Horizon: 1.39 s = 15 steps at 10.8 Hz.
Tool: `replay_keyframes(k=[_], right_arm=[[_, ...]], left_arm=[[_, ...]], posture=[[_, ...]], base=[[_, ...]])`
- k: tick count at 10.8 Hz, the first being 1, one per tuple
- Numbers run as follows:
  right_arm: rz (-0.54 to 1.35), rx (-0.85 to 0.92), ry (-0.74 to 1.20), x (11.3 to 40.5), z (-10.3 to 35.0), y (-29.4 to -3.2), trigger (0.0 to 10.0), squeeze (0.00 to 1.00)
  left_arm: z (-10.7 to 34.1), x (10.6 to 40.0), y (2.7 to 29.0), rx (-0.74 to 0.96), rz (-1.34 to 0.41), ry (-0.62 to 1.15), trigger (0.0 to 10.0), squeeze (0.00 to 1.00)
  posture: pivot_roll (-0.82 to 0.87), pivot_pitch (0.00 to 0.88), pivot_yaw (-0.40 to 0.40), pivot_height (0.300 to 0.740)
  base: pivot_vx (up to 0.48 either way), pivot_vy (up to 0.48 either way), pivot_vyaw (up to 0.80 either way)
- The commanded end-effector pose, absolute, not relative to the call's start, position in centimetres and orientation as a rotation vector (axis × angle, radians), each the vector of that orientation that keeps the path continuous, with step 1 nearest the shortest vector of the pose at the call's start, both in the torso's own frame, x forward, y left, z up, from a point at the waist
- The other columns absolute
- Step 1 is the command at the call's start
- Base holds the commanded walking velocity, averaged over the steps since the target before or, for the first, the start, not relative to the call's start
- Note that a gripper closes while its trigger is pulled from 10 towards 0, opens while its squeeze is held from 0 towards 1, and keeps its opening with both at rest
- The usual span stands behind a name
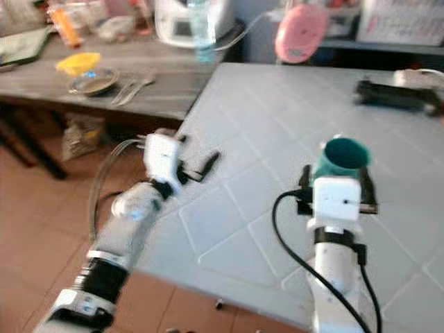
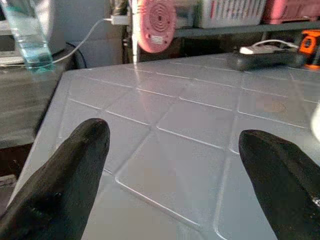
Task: Setting the table
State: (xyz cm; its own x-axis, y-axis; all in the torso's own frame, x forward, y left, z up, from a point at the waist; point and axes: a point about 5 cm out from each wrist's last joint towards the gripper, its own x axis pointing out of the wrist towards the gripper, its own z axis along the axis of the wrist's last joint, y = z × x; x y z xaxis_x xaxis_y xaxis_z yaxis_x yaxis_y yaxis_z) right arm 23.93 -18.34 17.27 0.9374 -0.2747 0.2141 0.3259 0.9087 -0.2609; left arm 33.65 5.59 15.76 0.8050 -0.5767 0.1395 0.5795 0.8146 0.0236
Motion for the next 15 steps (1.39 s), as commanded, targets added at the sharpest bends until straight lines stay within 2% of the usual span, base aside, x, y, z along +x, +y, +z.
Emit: replay_keyframes(k=[1, 5, 9, 15], right_arm=[[-0.318, -0.296, -0.179, 23.8, 17.4, -18.1, 10.0, 0.0], [-0.315, -0.23, -0.174, 24.8, 17.4, -17.1, 10.0, 0.0], [-0.245, -0.016, -0.087, 28.4, 16.4, -14.0, 10.0, 0.0], [-0.278, -0.013, -0.084, 29.1, 16.5, -13.4, 10.0, 0.0]], left_arm=[[15.8, 33.6, 6.1, -0.017, -0.611, -0.143, 10.0, 0.0], [15.8, 33.4, 5.5, -0.032, -0.65, -0.13, 10.0, 0.0], [15.7, 32.9, 4.8, -0.052, -0.701, -0.113, 10.0, 0.0], [15.9, 32.6, 4.6, -0.08, -0.737, -0.116, 10.0, 0.0]], posture=[[-0.11, 0.113, 0.093, 0.74], [-0.1, 0.119, 0.098, 0.74], [-0.08, 0.128, 0.091, 0.74], [-0.07, 0.135, 0.085, 0.74]], base=[[0.0, 0.0, 0.0], [0.0, 0.0, -0.69], [0.0, 0.0, 0.0], [0.0, 0.0, 0.0]])
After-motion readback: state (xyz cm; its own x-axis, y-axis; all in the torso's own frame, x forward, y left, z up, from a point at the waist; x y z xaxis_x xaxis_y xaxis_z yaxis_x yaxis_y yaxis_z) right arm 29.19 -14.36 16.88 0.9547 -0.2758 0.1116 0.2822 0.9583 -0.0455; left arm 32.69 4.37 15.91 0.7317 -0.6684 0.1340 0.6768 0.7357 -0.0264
